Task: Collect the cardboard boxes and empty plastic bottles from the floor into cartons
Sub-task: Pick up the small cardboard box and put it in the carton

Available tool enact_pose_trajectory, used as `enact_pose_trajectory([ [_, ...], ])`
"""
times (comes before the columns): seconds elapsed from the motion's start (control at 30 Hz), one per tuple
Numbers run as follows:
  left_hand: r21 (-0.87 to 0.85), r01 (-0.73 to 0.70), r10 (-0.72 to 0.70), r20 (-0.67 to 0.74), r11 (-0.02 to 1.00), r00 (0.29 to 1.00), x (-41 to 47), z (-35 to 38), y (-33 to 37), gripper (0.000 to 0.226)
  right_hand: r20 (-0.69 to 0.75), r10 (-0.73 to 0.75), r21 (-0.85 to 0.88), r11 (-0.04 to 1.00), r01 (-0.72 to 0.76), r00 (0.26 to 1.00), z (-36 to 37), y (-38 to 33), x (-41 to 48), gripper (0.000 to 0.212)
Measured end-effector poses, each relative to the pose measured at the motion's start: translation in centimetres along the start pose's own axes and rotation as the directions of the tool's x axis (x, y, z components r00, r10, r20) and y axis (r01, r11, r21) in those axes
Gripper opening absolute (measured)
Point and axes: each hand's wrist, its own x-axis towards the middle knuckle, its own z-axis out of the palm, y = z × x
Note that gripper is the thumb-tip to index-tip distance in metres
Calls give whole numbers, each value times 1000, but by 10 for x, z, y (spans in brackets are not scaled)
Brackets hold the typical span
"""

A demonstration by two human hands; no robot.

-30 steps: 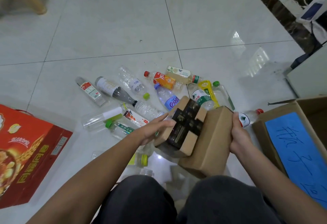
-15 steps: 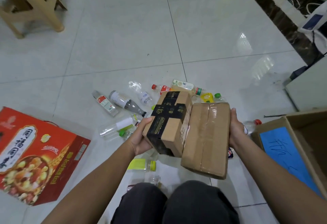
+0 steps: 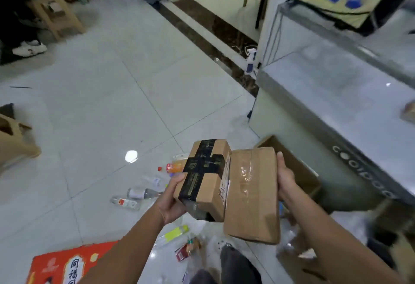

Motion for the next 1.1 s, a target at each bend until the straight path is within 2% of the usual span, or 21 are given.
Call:
enact_pose_trajectory([
  [0.17,180,52,-84,176,982,981,-49,117,0,66,-190,-58,118,990,82,980,-120,-32,-98,60],
  [0.27,280,100,-163,212,955,964,-43,160,-17,74,-287,-54,161,981,104,956,-179,-34,-128,56],
  [0.33,345,116,-207,241,931,948,-36,189,-33,80,-342,-56,179,976,124,938,-214,-28,-139,62],
  [0.43,424,165,-290,248,890,924,-23,233,-61,79,-432,-23,239,961,139,901,-267,-14,-151,69],
  [0.6,646,147,-394,256,749,883,6,311,-119,69,-553,94,372,917,145,828,-362,11,-165,71],
  [0.67,739,108,-411,241,664,879,13,350,-143,69,-617,170,444,881,162,768,-402,26,-166,76],
  [0.73,811,85,-458,237,578,857,21,385,-168,66,-646,271,543,821,179,713,-438,43,-168,77],
  [0.83,862,74,-494,216,502,842,31,431,-200,49,-670,436,671,702,240,601,-478,70,-172,74],
  [0.97,905,119,-501,114,409,858,52,468,-242,66,-587,656,806,527,268,475,-515,101,-170,74],
  [1.03,918,122,-510,97,379,854,59,484,-261,69,-515,727,856,416,306,453,-527,114,-166,74],
  [1.1,934,130,-535,73,332,841,63,500,-281,66,-475,791,873,368,321,384,-539,131,-157,71],
])
